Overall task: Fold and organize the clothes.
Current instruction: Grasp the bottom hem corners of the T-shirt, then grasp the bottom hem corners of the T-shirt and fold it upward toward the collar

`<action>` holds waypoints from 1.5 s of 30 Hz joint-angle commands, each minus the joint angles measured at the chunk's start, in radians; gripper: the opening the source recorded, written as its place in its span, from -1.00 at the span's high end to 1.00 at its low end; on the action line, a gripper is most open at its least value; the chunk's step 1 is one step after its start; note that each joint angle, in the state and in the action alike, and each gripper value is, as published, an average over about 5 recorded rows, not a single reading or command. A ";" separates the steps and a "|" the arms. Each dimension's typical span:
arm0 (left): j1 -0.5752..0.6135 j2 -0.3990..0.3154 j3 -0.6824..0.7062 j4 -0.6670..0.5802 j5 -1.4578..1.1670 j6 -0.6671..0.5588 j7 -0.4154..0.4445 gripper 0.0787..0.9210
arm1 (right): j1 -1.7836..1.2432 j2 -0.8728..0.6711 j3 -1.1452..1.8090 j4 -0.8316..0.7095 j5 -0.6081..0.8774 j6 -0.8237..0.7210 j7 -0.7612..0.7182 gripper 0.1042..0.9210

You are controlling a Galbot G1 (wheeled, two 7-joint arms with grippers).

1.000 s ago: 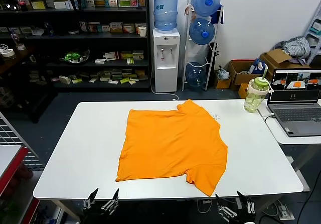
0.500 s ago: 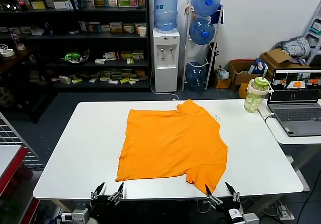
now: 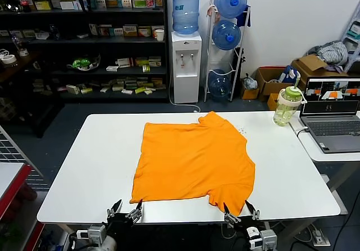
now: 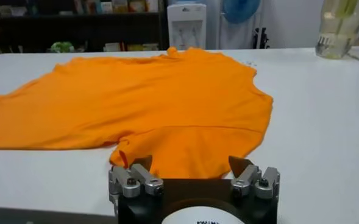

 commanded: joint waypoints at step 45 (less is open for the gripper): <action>0.189 0.089 0.015 -0.242 -0.002 0.001 -0.051 0.97 | -0.271 -0.100 0.072 0.222 0.090 0.082 0.030 0.95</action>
